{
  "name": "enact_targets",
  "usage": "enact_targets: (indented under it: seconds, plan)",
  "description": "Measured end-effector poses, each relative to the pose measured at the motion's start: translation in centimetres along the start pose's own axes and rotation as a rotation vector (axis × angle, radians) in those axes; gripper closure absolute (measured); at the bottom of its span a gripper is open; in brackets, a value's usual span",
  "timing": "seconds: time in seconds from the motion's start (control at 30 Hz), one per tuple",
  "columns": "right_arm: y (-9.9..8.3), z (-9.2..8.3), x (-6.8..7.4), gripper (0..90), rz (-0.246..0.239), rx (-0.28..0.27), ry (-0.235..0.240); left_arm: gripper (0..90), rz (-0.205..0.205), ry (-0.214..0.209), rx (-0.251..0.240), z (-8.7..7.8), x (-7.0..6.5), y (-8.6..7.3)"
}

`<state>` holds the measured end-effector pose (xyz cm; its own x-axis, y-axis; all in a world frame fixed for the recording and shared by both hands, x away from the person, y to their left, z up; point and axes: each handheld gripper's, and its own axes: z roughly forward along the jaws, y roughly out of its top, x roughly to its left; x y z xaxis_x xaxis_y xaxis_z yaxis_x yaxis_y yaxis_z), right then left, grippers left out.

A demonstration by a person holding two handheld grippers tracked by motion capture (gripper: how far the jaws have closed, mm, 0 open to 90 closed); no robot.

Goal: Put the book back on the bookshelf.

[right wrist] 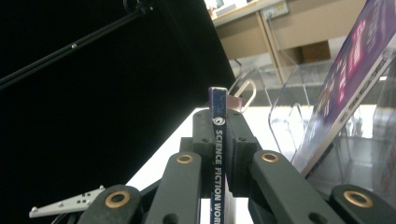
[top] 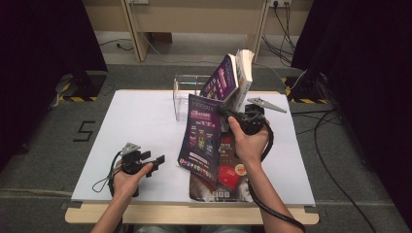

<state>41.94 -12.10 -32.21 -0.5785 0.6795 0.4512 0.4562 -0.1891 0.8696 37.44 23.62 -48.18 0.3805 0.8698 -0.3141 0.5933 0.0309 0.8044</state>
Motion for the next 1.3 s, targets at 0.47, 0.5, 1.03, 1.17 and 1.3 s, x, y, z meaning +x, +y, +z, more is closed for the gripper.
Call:
enact_targets:
  seconds: [0.47,0.5,1.03,1.17,1.3]
  plan:
    - [1.7,-0.5,0.7,84.9,-0.049,-0.071,-0.023,28.9,0.005,0.006,-0.008,0.0,0.0,0.0]
    - [1.8,-0.5,0.7,84.9,-0.053,-0.076,-0.026,29.0,0.006,0.006,-0.007,0.0,0.0,0.0]
    - [3.4,-0.7,1.1,84.9,-0.07,-0.152,-0.044,29.1,0.007,0.002,-0.008,0.2,-0.1,-0.1]
    - [3.9,-0.7,1.1,84.9,-0.064,-0.17,-0.041,29.1,0.007,0.002,-0.007,0.2,-0.1,-0.2]
    - [4.5,-0.7,1.1,84.9,-0.064,-0.182,-0.045,29.1,0.008,0.002,-0.008,0.2,-0.1,-0.1]
